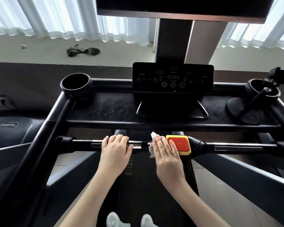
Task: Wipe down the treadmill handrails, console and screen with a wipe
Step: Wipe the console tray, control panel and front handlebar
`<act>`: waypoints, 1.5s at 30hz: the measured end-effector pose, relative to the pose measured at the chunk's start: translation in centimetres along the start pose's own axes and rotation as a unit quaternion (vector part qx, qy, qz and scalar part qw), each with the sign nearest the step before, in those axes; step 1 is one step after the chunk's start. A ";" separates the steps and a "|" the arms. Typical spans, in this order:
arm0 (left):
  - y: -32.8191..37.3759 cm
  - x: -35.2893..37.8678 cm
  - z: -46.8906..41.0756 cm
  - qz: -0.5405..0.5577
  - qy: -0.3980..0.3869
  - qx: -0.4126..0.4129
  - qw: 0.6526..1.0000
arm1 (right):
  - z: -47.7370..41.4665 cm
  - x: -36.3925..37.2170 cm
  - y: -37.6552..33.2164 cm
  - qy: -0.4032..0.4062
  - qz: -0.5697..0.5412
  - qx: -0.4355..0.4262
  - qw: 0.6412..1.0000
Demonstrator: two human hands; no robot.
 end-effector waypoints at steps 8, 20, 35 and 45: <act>2.9 1.1 0.1 0.020 0.005 0.033 0.999 | -1.1 -0.5 2.2 -0.063 -0.062 0.020 0.996; 3.1 1.0 -0.2 0.033 0.032 0.000 0.999 | -4.7 0.4 5.2 -0.099 -0.142 0.164 0.971; 5.5 1.8 -1.6 0.042 -0.024 0.039 0.998 | -0.4 -0.8 4.3 -0.068 -0.159 0.017 0.985; 5.6 1.6 -2.1 0.081 -0.016 0.007 0.997 | 0.0 -0.9 3.5 -0.053 -0.125 0.056 0.989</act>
Point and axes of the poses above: each hand's wrist, its own z-axis away from the middle knuckle, its own x-axis out of the palm, y = z × x, the point moved 5 cm from there along -z, towards the middle knuckle, and after that the axes turned 14 degrees about x, right-handed, at the moved point
